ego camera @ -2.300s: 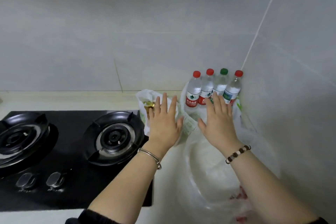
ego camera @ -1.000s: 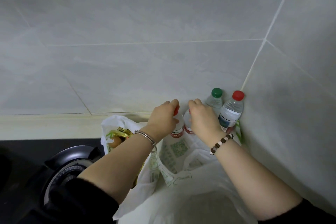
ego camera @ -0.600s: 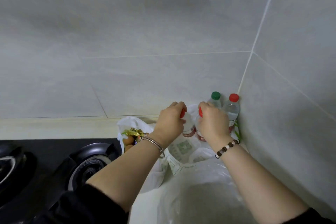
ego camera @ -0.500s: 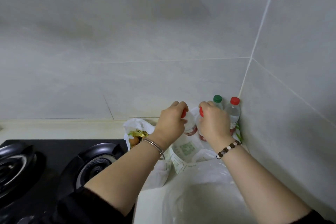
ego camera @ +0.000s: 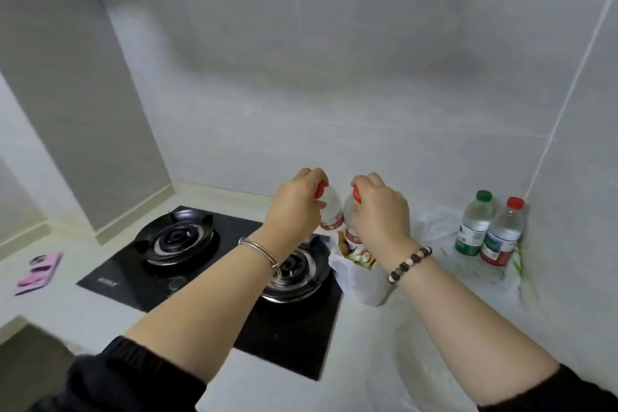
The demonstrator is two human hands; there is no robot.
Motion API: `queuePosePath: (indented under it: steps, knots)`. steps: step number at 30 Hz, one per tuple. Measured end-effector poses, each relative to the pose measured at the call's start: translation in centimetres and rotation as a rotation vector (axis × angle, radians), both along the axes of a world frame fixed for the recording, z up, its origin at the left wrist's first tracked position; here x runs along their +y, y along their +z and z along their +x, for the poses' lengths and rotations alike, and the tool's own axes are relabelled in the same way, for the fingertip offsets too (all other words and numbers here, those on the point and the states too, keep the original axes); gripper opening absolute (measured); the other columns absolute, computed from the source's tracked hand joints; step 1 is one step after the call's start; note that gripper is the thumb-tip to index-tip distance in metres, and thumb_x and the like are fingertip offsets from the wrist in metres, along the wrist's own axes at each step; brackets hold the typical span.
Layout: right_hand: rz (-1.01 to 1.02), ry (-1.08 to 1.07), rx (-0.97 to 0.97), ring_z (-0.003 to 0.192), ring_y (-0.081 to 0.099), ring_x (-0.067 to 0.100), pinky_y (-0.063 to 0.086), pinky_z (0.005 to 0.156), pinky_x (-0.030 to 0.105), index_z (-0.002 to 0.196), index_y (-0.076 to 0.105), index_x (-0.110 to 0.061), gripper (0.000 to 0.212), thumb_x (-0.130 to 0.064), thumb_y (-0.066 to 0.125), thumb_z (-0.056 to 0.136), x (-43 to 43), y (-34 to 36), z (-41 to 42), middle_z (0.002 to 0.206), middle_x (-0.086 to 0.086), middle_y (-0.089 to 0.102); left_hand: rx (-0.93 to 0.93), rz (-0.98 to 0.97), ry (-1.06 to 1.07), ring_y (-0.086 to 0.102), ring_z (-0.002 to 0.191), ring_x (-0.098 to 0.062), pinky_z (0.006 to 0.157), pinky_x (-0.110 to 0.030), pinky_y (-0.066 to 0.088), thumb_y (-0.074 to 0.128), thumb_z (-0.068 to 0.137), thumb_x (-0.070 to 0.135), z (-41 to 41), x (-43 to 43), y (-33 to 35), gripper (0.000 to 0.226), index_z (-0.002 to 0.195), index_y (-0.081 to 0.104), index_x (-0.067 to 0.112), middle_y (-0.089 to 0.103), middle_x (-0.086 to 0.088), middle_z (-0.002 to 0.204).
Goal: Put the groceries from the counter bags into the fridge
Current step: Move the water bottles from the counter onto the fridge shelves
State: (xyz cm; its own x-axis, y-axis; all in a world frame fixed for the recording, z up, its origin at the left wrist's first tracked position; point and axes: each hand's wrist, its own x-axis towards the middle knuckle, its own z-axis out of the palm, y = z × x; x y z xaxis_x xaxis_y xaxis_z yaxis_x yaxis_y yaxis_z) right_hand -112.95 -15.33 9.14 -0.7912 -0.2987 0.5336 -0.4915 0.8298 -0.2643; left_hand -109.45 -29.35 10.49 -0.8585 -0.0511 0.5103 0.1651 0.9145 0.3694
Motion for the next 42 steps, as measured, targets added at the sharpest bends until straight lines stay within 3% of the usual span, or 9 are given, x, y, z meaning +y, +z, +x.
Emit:
queuePosePath:
  steps: [2, 6, 13, 17, 22, 24, 26, 32, 42]
  knots:
    - [-0.004, 0.077, -0.011, 0.083, 0.056, 0.028, 0.039, 0.065, 0.031, 0.113, 0.056, -0.011, 0.028, -0.003, 0.051, 0.086, -2.3, 0.6, 3.1, 0.111, 0.004, 0.054, 0.006, 0.014, 0.061, 0.058, 0.085, -0.027, 0.074, -0.034, 0.048, 0.063, 0.079, -0.005, 3.9, -2.4, 0.5, 0.03, 0.105, 0.058, 0.008, 0.059, -0.007, 0.099]
    - [-0.055, 0.274, -0.022, 0.083, 0.057, 0.029, 0.042, 0.067, 0.032, 0.11, 0.059, -0.008, 0.034, 0.005, 0.052, 0.08, -7.4, 1.0, 9.9, 0.11, 0.006, 0.057, 0.008, 0.005, 0.218, 0.057, 0.085, -0.027, 0.072, -0.027, 0.042, 0.063, 0.079, -0.004, 12.8, -7.0, 0.9, 0.03, 0.105, 0.057, 0.009, 0.059, -0.006, 0.101]
    - [-0.057, 0.593, -0.029, 0.093, 0.059, 0.032, 0.042, 0.07, 0.033, 0.115, 0.058, -0.007, 0.028, -0.004, 0.051, 0.088, -16.7, 0.1, 22.6, 0.116, 0.008, 0.057, -0.05, -0.146, 0.491, 0.058, 0.084, -0.028, 0.073, -0.037, 0.05, 0.067, 0.081, 0.006, 29.3, -13.8, 0.3, 0.028, 0.106, 0.056, 0.013, 0.061, -0.004, 0.102]
    - [0.001, 0.772, -0.022, 0.091, 0.058, 0.03, 0.035, 0.067, 0.029, 0.112, 0.058, -0.009, 0.024, -0.007, 0.051, 0.089, -21.8, -0.9, 29.3, 0.114, 0.006, 0.057, -0.1, -0.112, 0.667, 0.056, 0.087, -0.023, 0.072, -0.024, 0.041, 0.068, 0.083, 0.01, 37.9, -16.8, -1.1, 0.03, 0.11, 0.056, 0.014, 0.061, -0.002, 0.106]
    - [0.038, 1.038, -0.064, 0.082, 0.058, 0.03, 0.038, 0.065, 0.029, 0.106, 0.059, -0.006, 0.02, -0.006, 0.051, 0.089, -27.6, -2.4, 36.5, 0.106, 0.009, 0.06, -0.21, -0.023, 0.928, 0.055, 0.087, -0.019, 0.073, -0.027, 0.05, 0.068, 0.084, 0.012, 47.0, -19.9, -3.8, 0.03, 0.109, 0.053, 0.019, 0.06, 0.0, 0.104]
    - [0.07, 1.151, -0.082, 0.077, 0.058, 0.03, 0.037, 0.062, 0.029, 0.102, 0.06, -0.004, 0.019, -0.002, 0.052, 0.085, -30.0, -3.2, 39.0, 0.102, 0.01, 0.06, -0.22, 0.023, 1.038, 0.052, 0.085, -0.017, 0.07, -0.024, 0.045, 0.067, 0.084, 0.011, 50.3, -20.7, -4.7, 0.028, 0.109, 0.054, 0.018, 0.061, 0.0, 0.102]
    - [0.11, 1.258, -0.096, 0.076, 0.059, 0.03, 0.041, 0.061, 0.031, 0.101, 0.06, -0.004, 0.02, 0.001, 0.054, 0.083, -32.3, -4.1, 41.3, 0.1, 0.01, 0.06, -0.223, 0.05, 1.14, 0.051, 0.084, -0.017, 0.07, -0.023, 0.04, 0.066, 0.084, 0.01, 53.1, -21.1, -5.5, 0.026, 0.107, 0.056, 0.016, 0.062, 0.0, 0.1]
    - [0.22, 1.584, -0.079, 0.078, 0.058, 0.032, 0.05, 0.069, 0.043, 0.1, 0.06, -0.003, 0.019, -0.001, 0.053, 0.083, -37.5, -6.4, 47.5, 0.099, 0.01, 0.06, -0.27, 0.146, 1.463, 0.058, 0.088, -0.024, 0.076, -0.038, 0.051, 0.07, 0.08, 0.014, 59.4, -21.0, -7.1, 0.026, 0.102, 0.056, 0.017, 0.063, 0.001, 0.099]
    - [0.34, 2.138, 0.011, 0.075, 0.058, 0.033, 0.05, 0.066, 0.041, 0.099, 0.06, -0.005, 0.022, 0.0, 0.059, 0.078, -37.8, -8.2, 58.8, 0.099, 0.008, 0.058, -0.225, 0.292, 2.021, 0.055, 0.089, -0.022, 0.074, -0.032, 0.044, 0.069, 0.08, 0.014, 66.9, -13.3, -8.5, 0.024, 0.101, 0.057, 0.017, 0.062, 0.001, 0.096]
